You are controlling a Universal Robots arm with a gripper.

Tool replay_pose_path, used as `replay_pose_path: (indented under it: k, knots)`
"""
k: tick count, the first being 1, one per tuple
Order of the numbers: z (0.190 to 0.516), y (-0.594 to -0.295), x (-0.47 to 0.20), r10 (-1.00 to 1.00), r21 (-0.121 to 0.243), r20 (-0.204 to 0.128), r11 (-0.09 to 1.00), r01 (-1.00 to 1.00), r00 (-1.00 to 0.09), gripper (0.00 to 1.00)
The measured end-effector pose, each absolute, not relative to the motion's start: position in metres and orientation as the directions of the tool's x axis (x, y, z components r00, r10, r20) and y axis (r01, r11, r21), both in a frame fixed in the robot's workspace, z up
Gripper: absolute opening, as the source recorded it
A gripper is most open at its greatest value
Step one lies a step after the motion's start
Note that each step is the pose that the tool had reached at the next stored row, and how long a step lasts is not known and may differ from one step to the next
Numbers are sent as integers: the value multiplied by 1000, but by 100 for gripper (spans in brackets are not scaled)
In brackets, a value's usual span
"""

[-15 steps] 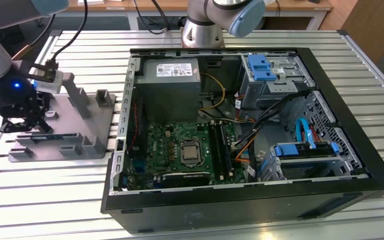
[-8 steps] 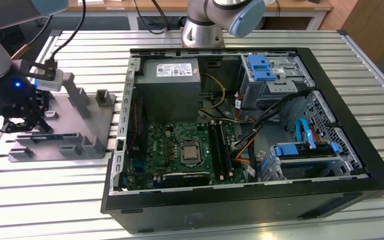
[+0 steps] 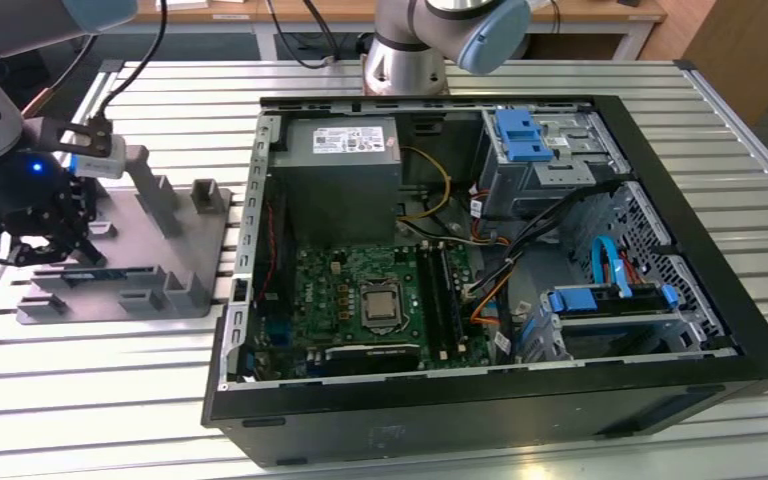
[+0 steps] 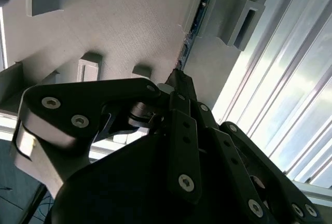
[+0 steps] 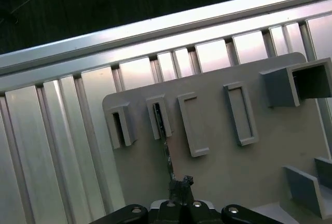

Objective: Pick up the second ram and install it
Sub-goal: 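Pick up the second ram and move it above second insertion slot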

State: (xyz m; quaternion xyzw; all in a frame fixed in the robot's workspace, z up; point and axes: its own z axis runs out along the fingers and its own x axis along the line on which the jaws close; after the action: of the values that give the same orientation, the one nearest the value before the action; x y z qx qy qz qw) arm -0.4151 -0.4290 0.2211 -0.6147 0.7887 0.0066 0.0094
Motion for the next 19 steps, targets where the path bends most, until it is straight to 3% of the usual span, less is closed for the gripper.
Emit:
replay_pose_path:
  k: [19]
  knots:
    - [221, -429, -415, -992, -1, -23, 125, -992, -125, 10]
